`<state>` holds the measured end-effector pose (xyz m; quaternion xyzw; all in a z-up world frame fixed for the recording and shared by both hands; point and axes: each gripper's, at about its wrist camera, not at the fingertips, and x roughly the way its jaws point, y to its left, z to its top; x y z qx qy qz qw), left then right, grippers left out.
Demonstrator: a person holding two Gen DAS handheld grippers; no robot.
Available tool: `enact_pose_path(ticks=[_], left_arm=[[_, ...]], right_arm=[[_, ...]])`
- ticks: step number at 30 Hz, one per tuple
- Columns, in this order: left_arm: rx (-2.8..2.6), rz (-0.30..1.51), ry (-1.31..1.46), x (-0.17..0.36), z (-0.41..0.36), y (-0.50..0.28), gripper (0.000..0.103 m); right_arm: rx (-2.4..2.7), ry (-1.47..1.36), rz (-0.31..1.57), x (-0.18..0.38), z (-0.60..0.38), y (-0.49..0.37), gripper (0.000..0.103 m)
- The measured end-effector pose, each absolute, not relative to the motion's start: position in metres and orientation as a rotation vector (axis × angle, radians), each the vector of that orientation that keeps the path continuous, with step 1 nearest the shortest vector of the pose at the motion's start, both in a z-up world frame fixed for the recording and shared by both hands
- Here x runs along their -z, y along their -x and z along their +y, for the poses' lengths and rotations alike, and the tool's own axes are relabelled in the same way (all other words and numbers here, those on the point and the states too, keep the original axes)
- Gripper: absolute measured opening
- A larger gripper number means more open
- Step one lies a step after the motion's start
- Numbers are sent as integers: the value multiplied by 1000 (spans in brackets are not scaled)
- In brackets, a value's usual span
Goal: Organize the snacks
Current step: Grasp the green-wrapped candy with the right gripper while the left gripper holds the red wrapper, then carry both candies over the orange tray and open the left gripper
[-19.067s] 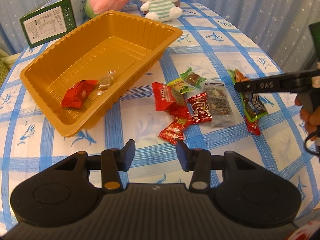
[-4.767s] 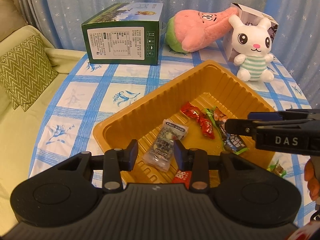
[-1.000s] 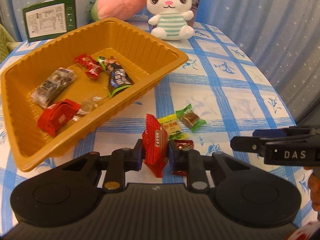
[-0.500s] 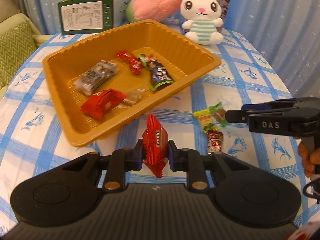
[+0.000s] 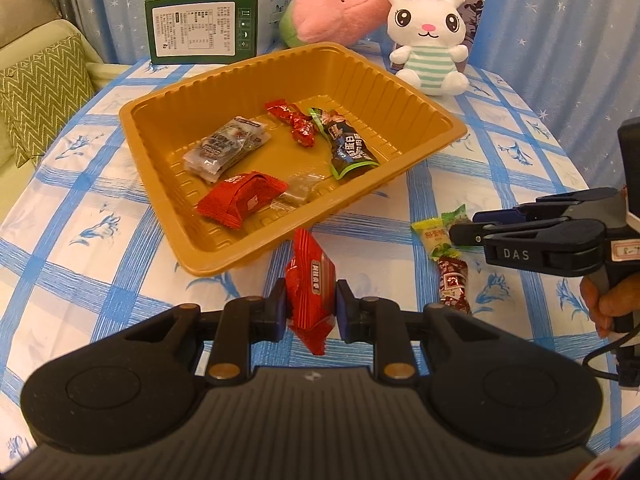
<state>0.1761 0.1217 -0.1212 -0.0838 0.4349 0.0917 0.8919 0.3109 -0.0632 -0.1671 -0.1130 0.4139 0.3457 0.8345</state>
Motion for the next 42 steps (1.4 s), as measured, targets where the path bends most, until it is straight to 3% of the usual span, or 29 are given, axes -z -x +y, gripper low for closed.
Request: enact_pose_path(ticks=[8,25,42], left_arm=[[-191,897,167,118,121,-173,22],[-135,833,170,77,111,-162,22],[-144,712,143,29,136,-191,22]], right_arm=[[-736,270,857,167,-60,-310,21],[-750,106,805,107,-97,-289,20],[-810,67,711,62,-56,-296,20]])
